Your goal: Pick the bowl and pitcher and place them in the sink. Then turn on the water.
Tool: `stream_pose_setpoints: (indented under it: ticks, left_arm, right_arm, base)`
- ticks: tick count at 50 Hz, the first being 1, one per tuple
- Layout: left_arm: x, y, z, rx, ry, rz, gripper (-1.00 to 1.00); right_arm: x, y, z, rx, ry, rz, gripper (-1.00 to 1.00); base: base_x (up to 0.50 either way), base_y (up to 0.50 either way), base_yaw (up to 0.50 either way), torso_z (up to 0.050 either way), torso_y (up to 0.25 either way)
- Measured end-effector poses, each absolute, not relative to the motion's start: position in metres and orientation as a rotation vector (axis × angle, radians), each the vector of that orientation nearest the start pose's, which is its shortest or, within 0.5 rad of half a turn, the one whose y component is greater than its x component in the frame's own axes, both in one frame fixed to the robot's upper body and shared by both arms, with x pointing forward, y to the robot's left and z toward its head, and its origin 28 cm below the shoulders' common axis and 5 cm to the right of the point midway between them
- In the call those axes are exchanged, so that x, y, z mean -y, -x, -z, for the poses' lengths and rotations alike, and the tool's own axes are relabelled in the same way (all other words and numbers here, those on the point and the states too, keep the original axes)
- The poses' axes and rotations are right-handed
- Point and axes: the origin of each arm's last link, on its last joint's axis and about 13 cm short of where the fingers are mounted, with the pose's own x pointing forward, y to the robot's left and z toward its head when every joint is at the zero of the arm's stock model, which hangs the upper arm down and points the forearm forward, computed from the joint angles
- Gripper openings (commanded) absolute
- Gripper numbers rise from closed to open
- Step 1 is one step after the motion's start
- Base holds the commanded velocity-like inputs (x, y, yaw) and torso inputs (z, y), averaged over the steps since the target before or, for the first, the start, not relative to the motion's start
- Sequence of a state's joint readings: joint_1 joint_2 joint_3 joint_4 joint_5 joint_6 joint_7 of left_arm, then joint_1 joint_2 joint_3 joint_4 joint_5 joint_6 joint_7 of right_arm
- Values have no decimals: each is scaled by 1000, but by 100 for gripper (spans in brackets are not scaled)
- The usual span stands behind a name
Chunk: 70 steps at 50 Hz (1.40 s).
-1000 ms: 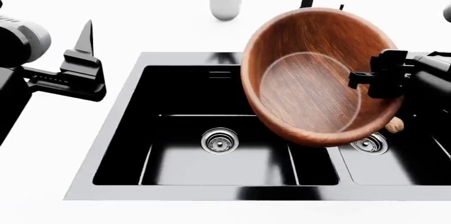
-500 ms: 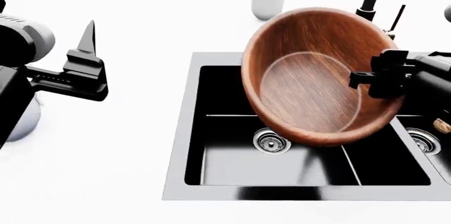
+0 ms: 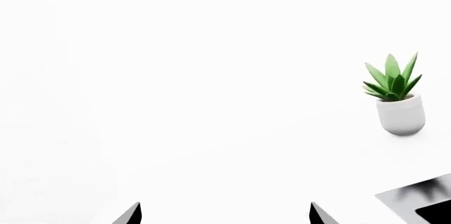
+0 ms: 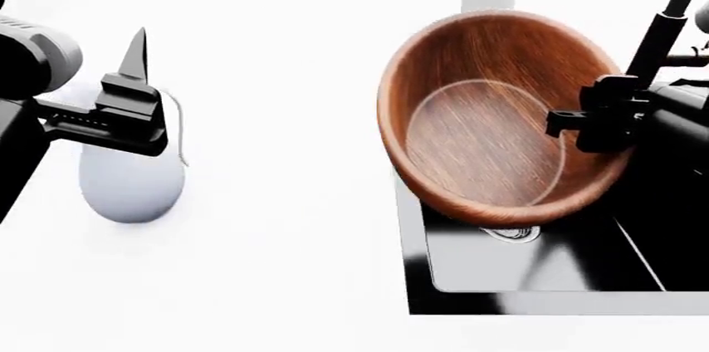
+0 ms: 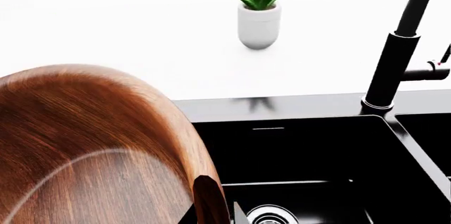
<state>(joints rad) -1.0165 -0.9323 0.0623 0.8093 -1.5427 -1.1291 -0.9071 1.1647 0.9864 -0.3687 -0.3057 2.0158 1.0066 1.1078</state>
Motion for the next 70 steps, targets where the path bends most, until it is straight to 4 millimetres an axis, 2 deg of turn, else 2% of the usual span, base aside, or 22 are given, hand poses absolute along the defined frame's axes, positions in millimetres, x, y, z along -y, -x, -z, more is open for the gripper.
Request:
stream_pose_setpoints:
  ticks: [13,28,38,52,70]
  left_arm:
    - [-265,-179,-303,268,-313,10,100]
    - [-271,-181,-301,249,-275,36,100]
    - [-287,-185,-296,194,-181,101,100]
    - [-314,-185,-277,111,-111,161,100]
    - [-329,-174,-262,69,-103,193,100]
  right_arm:
    - [176,-217,-313,-274,-53,0,-100]
    - [176,-217,-313,-270,-71,3,-100]
    - [175,-219,-312,-269,-72,4,-100]
    - [170,-224,-312,-270,-65,-2,-100]
    - [164,-228,-314,-269,-57,-10,-100]
  base:
    - [-1,483,0,0,1]
    - [0,1,0,0,0]
    - [0,0,0,0,0]
    - [0,0,0,0,1]
    - [0,0,0,0,0]
